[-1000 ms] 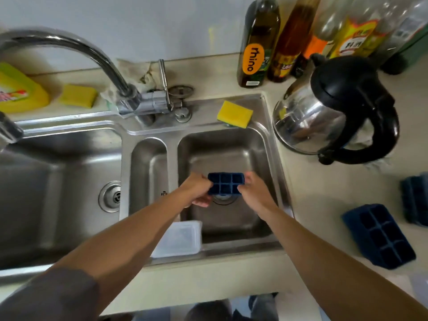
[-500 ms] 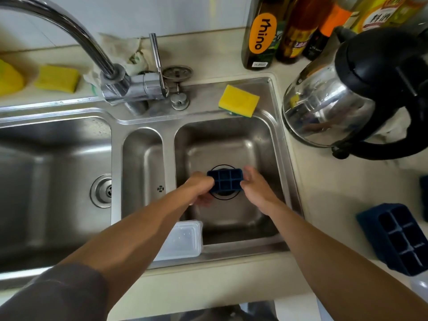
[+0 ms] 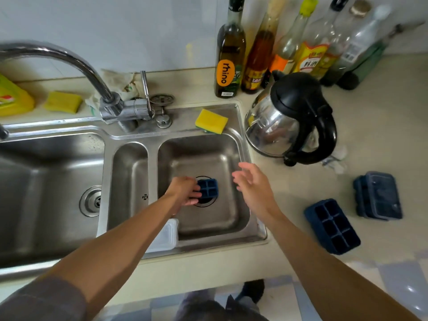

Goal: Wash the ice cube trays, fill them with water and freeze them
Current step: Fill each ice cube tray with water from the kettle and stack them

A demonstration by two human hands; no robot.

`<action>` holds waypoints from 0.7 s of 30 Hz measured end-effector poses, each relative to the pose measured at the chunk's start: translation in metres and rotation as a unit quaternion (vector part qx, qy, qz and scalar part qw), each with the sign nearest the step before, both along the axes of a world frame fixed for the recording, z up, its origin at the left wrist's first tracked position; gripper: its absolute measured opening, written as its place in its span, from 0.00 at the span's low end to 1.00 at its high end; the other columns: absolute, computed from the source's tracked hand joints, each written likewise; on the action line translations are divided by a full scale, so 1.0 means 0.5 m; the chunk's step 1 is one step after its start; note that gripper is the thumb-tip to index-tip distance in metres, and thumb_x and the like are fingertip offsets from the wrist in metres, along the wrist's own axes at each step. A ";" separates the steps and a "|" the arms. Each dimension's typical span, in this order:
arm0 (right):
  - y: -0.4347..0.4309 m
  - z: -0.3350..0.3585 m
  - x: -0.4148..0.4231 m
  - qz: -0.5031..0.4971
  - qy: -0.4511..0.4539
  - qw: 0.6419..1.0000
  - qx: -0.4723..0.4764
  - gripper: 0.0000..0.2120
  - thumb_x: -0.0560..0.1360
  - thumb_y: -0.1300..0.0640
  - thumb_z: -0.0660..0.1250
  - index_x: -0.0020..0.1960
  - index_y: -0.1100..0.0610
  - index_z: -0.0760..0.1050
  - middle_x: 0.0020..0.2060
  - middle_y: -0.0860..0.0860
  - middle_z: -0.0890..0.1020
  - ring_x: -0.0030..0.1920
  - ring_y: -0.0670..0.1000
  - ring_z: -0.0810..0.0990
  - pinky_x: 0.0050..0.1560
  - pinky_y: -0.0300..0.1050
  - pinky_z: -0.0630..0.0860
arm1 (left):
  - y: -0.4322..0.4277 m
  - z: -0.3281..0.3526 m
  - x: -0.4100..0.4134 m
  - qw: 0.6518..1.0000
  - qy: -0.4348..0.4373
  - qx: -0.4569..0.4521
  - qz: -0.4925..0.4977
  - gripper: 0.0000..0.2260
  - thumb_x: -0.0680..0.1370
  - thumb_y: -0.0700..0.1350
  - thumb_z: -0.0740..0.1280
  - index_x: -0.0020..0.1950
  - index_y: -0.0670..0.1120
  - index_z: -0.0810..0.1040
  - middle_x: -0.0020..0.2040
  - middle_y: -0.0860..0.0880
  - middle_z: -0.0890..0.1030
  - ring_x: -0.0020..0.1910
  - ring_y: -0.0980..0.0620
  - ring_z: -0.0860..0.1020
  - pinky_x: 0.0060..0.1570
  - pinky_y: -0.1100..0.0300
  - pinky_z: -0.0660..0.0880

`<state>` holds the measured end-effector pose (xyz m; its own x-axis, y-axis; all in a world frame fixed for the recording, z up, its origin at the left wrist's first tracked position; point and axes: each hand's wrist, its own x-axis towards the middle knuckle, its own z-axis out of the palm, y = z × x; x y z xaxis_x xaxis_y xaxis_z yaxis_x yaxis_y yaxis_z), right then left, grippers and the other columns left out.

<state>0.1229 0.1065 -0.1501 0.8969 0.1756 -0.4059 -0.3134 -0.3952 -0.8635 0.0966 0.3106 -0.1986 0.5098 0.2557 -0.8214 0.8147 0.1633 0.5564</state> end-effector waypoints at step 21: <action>-0.191 0.160 0.177 -0.211 -0.116 0.967 0.076 0.28 0.75 0.32 0.62 0.37 0.57 0.78 0.29 0.52 0.80 0.30 0.48 0.78 0.37 0.47 0.78 | -0.136 0.193 -0.040 0.980 -0.175 0.068 -0.073 0.08 0.84 0.38 0.60 0.53 0.40 0.79 0.47 0.41 0.82 0.39 0.48 0.81 0.36 0.59 0.78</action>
<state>0.2112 0.0110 -0.0702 0.9655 -0.1852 -0.1831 -0.2099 -0.1369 -0.9681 0.0766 0.2426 -0.1020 0.7934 0.2542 -0.5531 0.5791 -0.0352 0.8145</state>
